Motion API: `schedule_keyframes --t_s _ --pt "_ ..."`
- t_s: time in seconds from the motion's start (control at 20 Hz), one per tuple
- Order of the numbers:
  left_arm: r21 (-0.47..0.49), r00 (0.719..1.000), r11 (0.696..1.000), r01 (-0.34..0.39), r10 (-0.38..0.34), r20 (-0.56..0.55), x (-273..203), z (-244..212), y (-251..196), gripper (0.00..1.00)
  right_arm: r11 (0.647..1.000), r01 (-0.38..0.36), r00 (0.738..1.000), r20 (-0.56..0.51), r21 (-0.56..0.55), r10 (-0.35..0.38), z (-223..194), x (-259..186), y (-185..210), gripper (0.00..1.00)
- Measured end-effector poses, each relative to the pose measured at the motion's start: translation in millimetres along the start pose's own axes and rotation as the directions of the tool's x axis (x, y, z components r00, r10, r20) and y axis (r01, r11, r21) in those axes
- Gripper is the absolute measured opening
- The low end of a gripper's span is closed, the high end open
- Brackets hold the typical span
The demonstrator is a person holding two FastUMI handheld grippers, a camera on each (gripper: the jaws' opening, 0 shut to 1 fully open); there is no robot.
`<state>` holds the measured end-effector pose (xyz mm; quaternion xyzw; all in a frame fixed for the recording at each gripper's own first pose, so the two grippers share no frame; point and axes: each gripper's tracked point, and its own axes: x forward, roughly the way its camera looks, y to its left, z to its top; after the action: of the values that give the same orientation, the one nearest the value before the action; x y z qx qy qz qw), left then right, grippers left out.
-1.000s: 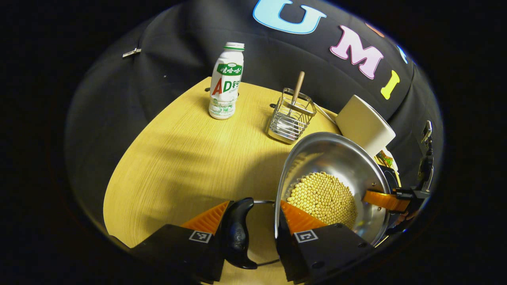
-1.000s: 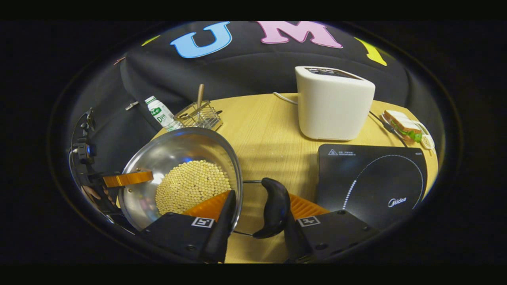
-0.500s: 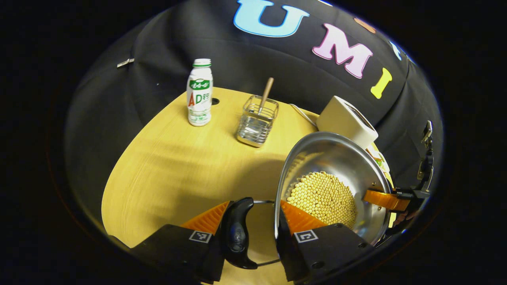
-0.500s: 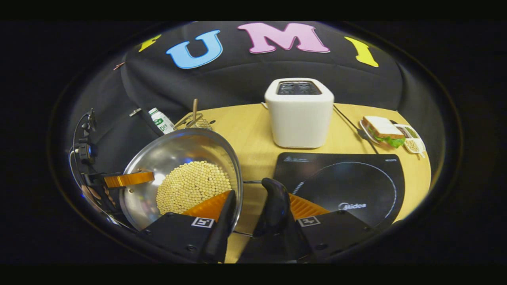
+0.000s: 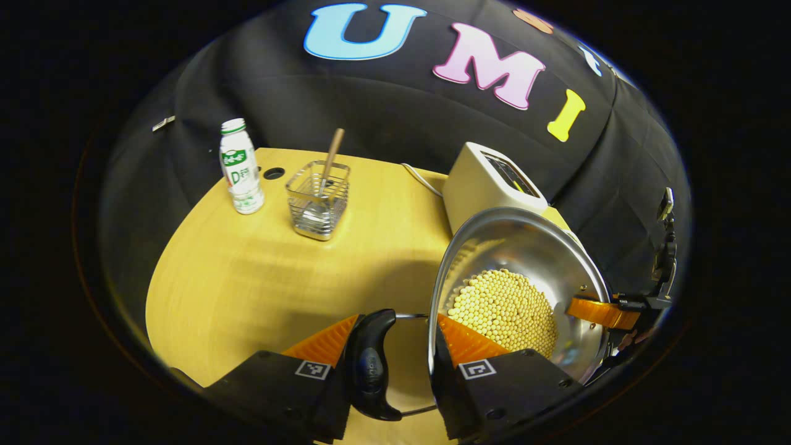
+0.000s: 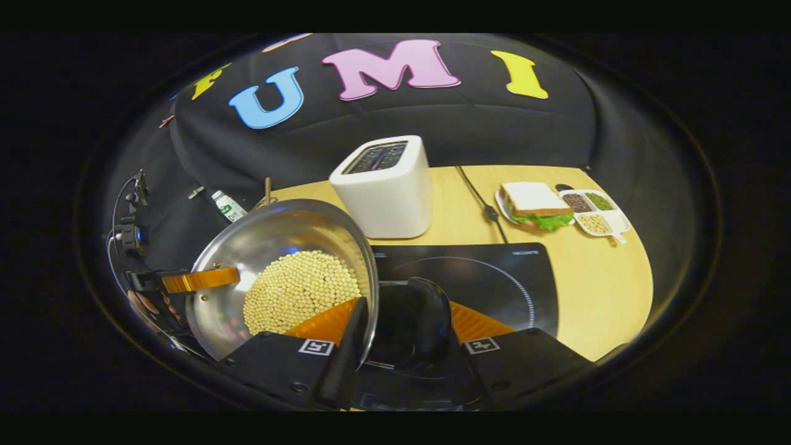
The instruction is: First push the handle of the pot to place it horizontally, then grasp the pot with both hands and set it on the induction cooktop.
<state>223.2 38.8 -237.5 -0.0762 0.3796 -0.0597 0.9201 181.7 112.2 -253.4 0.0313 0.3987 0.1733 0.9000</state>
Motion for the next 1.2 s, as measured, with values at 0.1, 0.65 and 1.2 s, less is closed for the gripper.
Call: schedule_keyframes --t_s 0.1,0.65,1.2 --pt "0.005 1.0 1.0 0.014 -0.014 -0.012 9.4 -4.4 -24.2 0.61 1.0 0.016 1.0 0.001 0.006 -0.016 0.1 -4.9 -24.1 0.57" --pt "0.038 0.997 0.998 0.054 -0.051 -0.062 50.4 -21.4 -115.2 0.61 0.996 0.063 0.998 -0.007 0.056 -0.063 -5.9 -13.7 -121.0 0.61" --pt "0.038 0.995 0.997 0.074 -0.071 -0.068 76.6 -27.9 -134.7 0.61 0.992 0.083 0.996 0.012 0.094 -0.084 -5.3 -1.9 -151.4 0.61"
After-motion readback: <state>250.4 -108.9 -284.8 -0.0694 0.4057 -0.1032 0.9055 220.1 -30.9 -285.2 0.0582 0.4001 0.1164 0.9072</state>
